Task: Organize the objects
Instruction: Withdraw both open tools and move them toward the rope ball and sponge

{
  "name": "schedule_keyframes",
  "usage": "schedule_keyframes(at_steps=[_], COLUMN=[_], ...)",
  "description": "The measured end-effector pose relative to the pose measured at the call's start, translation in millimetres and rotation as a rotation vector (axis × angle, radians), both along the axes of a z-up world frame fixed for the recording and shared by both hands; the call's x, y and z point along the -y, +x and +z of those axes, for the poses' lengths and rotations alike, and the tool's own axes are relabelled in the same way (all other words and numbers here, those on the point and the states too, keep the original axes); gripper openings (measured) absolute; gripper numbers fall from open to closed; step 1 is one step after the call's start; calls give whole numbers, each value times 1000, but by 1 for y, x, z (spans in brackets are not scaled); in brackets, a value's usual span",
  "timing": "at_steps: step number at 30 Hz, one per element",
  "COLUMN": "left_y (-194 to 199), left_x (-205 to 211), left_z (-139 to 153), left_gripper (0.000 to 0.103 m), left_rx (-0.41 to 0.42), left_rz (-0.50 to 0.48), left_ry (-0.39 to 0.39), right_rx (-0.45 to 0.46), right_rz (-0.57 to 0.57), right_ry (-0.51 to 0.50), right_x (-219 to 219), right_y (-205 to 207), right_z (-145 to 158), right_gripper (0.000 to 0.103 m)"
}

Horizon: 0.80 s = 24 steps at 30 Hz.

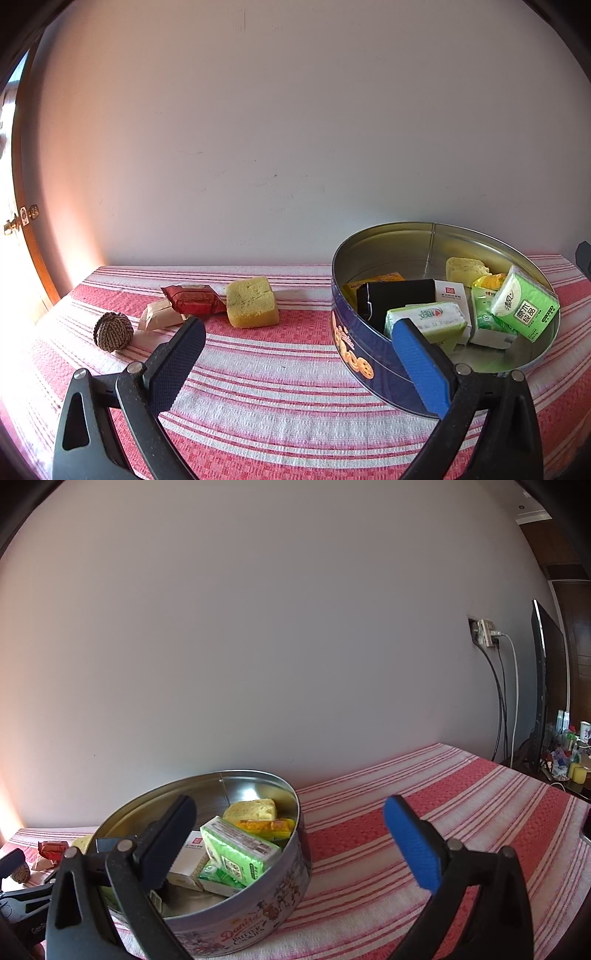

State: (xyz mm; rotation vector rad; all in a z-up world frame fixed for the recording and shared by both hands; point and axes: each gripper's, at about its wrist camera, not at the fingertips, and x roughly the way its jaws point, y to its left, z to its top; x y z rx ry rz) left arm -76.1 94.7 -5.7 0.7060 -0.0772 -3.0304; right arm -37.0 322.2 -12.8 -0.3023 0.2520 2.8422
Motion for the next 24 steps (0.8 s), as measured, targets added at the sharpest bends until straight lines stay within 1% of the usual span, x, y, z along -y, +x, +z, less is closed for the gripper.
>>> schedule_keyframes(at_steps=[3,7,11,15,19,24], left_y=[3,4,5,3,-2,-17], left_x=[14,29,46,67,96,137], left_z=[0,-1,-2,-2,-4,-8], left_gripper=[102,102,102,102,102,102], left_rx=[-3,7,9,22,43,87], left_rz=[14,17,32,43,71,130], left_ry=[17,16,7,4,18,24], right_rx=[-5,10,25,30,36,54], right_rz=[2,9,47,93,147,213], right_ry=[10,31,30,59,51,54], right_x=[11,29,53,84,114,150], right_y=[7,12,12,12,7,-2], right_z=[1,1,1,2,1,-1], right_gripper=[103,103,103,103,103,103])
